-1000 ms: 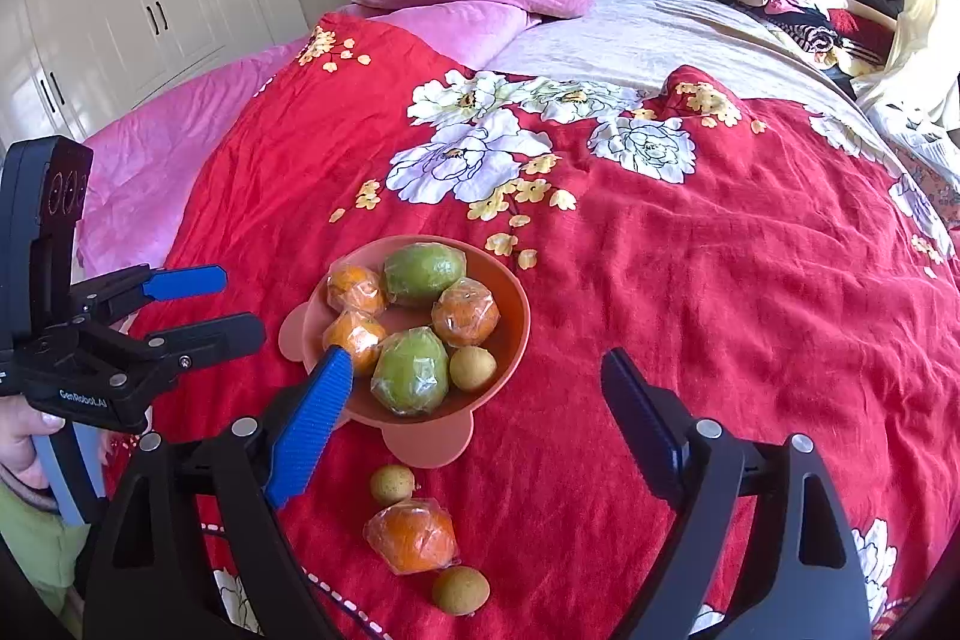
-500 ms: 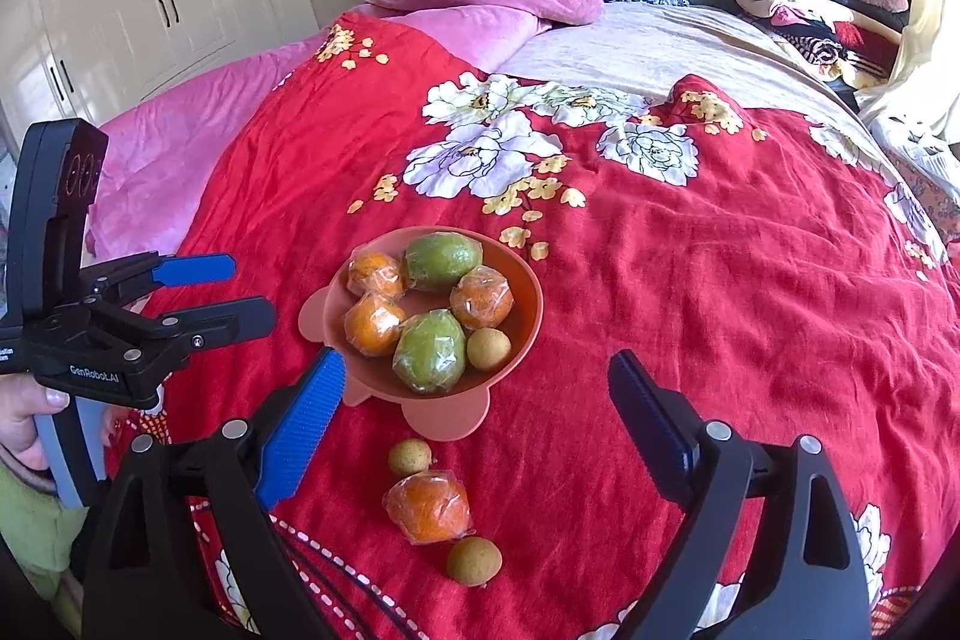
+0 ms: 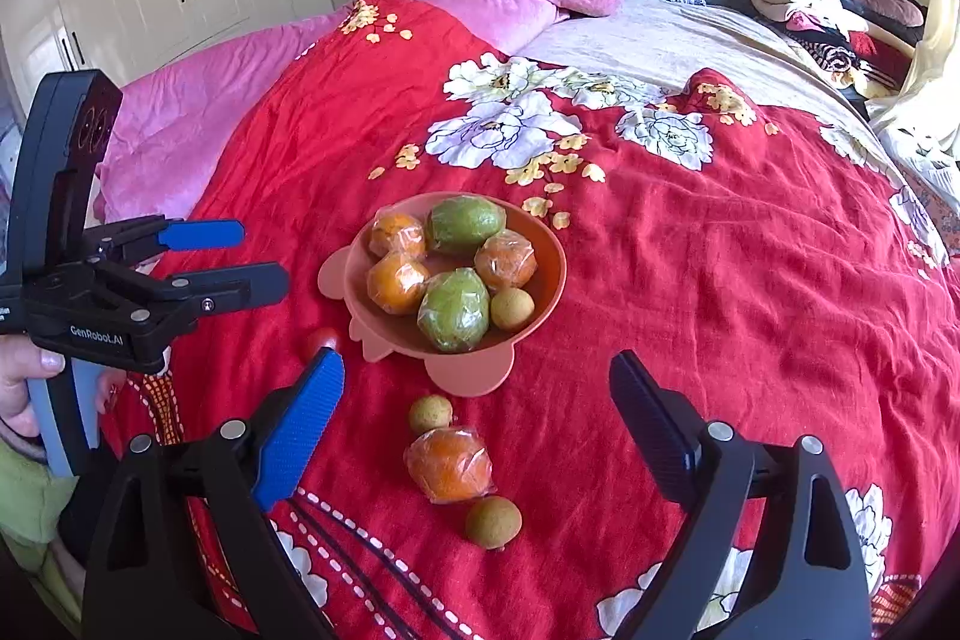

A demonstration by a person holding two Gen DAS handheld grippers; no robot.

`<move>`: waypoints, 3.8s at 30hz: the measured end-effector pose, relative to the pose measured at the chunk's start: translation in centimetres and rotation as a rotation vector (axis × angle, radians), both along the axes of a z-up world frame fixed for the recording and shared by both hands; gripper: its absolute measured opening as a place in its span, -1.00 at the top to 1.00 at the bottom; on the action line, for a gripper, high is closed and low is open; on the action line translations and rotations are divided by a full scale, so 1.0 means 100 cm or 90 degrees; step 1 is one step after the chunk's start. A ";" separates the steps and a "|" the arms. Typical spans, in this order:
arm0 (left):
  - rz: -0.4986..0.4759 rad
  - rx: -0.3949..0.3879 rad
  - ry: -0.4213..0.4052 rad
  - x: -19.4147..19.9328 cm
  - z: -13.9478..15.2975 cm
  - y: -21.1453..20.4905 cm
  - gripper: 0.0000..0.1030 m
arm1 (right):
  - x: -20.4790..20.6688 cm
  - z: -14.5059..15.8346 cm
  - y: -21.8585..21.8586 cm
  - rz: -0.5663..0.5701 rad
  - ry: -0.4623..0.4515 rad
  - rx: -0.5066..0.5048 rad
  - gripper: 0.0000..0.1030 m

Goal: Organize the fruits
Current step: 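Lift both open tools away from the bowl toward the remaining fruits, then grasp the red tomato with the left tool while the right tool grasps a wrapped orange, then carry the tomato and wrapped orange into the pink bowl with both tools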

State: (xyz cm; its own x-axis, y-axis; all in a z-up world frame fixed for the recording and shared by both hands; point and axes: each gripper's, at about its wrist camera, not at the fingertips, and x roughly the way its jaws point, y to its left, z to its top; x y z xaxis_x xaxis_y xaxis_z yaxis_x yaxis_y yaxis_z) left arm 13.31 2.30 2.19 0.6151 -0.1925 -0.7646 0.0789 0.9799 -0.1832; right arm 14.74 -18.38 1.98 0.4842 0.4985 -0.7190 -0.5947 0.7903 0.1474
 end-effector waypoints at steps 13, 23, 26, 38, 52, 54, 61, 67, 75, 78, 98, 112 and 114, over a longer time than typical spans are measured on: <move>-0.005 0.019 0.008 -0.009 -0.004 -0.003 -0.81 | -0.011 -0.009 0.001 0.008 0.010 -0.015 -0.75; -0.009 0.035 0.020 -0.012 -0.012 -0.008 -0.81 | -0.016 -0.015 0.003 0.016 0.016 -0.029 -0.75; -0.013 0.039 0.027 -0.013 -0.016 -0.010 -0.81 | -0.018 -0.018 0.004 0.018 0.015 -0.039 -0.75; -0.023 0.039 0.060 -0.017 -0.035 -0.014 -0.81 | -0.020 -0.029 0.007 0.026 0.027 -0.053 -0.75; -0.038 0.028 0.082 -0.014 -0.052 -0.018 -0.80 | -0.019 -0.046 0.012 0.044 0.033 -0.088 -0.63; -0.040 0.025 0.082 -0.013 -0.053 -0.016 -0.73 | -0.018 -0.049 0.015 0.055 0.036 -0.094 -0.41; -0.050 0.014 0.087 -0.008 -0.056 -0.016 -0.42 | -0.016 -0.063 0.027 0.091 0.060 -0.108 0.14; -0.060 0.002 0.090 -0.003 -0.059 -0.018 -0.17 | -0.017 -0.063 0.029 0.102 0.065 -0.094 0.29; -0.069 -0.001 0.099 0.005 -0.067 -0.020 0.23 | -0.018 -0.059 0.024 0.098 0.079 -0.066 0.30; -0.071 0.011 0.097 0.007 -0.068 -0.022 0.33 | -0.018 -0.056 0.021 0.093 0.080 -0.057 0.30; -0.086 -0.042 0.074 -0.001 -0.042 -0.008 0.61 | -0.015 -0.026 0.013 0.070 0.051 -0.019 0.30; -0.065 -0.027 0.053 0.025 -0.024 0.004 0.61 | 0.004 -0.012 0.017 0.057 0.030 -0.003 0.30; -0.062 -0.024 0.053 0.030 -0.024 0.005 0.61 | 0.008 -0.010 0.017 0.053 0.027 -0.001 0.30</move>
